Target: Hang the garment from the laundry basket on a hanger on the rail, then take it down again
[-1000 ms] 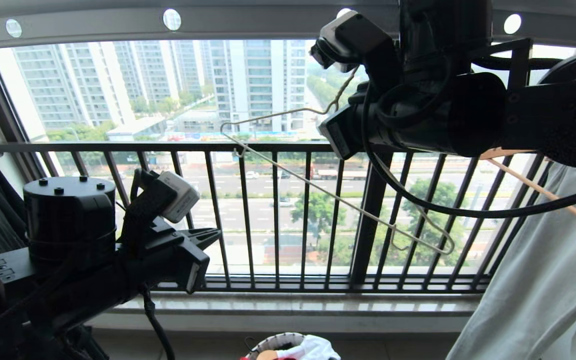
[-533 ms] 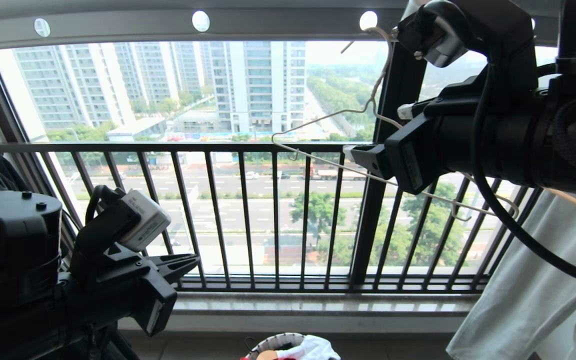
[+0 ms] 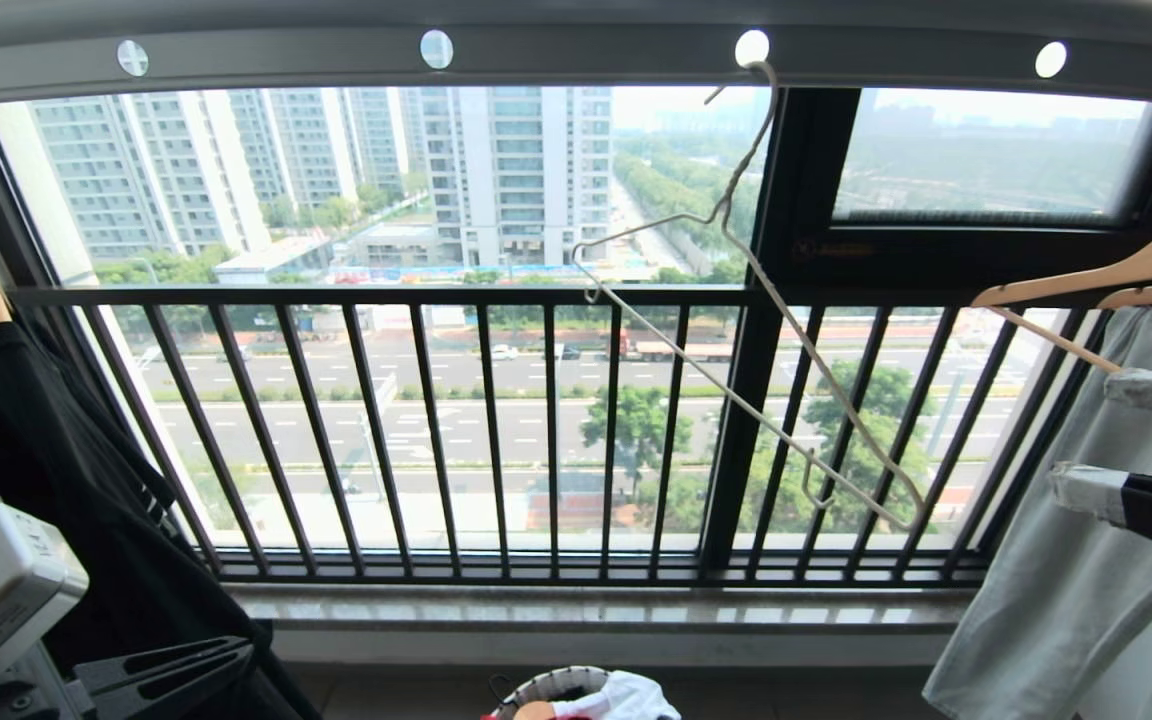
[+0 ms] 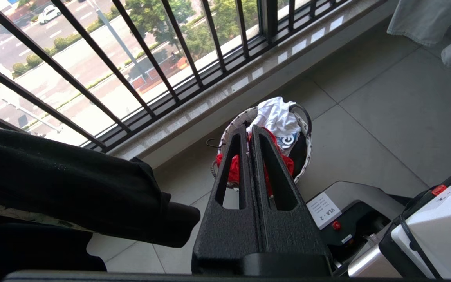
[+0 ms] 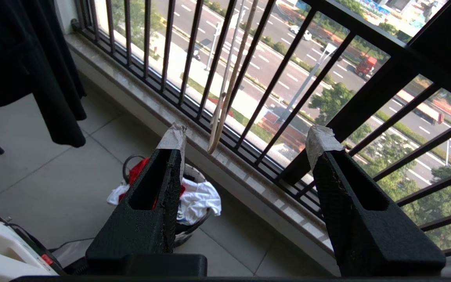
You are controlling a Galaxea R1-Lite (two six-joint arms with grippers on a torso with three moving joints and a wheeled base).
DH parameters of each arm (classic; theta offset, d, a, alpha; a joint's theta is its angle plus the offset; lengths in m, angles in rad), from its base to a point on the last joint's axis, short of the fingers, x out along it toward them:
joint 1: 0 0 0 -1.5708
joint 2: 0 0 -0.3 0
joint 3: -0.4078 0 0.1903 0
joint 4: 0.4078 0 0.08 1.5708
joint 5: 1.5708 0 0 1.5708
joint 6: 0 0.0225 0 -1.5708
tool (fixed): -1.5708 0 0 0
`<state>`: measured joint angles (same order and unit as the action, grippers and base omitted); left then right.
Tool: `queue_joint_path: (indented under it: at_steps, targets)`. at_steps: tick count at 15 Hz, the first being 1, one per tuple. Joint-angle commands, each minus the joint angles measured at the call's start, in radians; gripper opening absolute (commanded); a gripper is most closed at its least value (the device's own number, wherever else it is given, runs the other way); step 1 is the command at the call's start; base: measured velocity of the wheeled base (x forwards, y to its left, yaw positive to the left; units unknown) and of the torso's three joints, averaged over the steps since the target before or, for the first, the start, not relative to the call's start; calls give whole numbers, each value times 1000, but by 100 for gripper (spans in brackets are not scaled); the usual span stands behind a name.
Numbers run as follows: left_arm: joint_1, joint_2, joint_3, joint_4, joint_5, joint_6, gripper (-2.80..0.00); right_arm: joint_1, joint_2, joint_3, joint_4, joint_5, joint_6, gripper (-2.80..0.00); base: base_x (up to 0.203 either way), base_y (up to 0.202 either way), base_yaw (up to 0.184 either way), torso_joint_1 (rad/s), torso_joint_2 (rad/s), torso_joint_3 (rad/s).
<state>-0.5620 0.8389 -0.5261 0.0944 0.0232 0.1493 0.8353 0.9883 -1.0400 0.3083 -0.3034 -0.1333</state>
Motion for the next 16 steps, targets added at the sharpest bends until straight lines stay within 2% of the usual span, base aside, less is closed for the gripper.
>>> queue_joint_path:
  at_steps: [1, 3, 5, 6, 7, 9, 10, 13, 16]
  targets:
    - [50, -203, 27, 46, 4, -2, -280, -85, -122, 68, 1, -1, -2, -280, 0, 0, 0, 0, 0, 0]
    - [176, -303, 48, 61, 8, -10, -280, -195, -159, 100, -2, -1, -3, -280, 0, 0, 0, 0, 0, 0]
    - [333, -351, 56, 66, 15, -28, -280, -343, -218, 139, -3, 0, -1, -280, 0, 0, 0, 0, 0, 0]
    - [401, -371, 58, 65, 60, -34, -280, -413, -271, 174, -4, 1, -2, -280, 0, 0, 0, 0, 0, 0]
    - [430, -407, 58, 62, 124, -36, -280, -468, -323, 205, -4, 0, -3, -280, 0, 0, 0, 0, 0, 0]
    - [450, -466, 63, 60, 167, -43, -280, -562, -434, 248, -1, -1, 13, -280, 0, 0, 0, 0, 0, 0]
    - [483, -495, 76, 61, 191, -47, -280, -600, -484, 273, 1, -2, 23, -280, 0, 0, 0, 0, 0, 0]
    - [524, -610, 168, 61, 286, -54, -280, -714, -651, 378, 7, -3, 32, -280, 0, 0, 0, 0, 0, 0]
    - [545, -708, 270, 56, 289, -49, -280, -810, -759, 515, 4, 1, 32, -280, 0, 0, 0, 0, 0, 0]
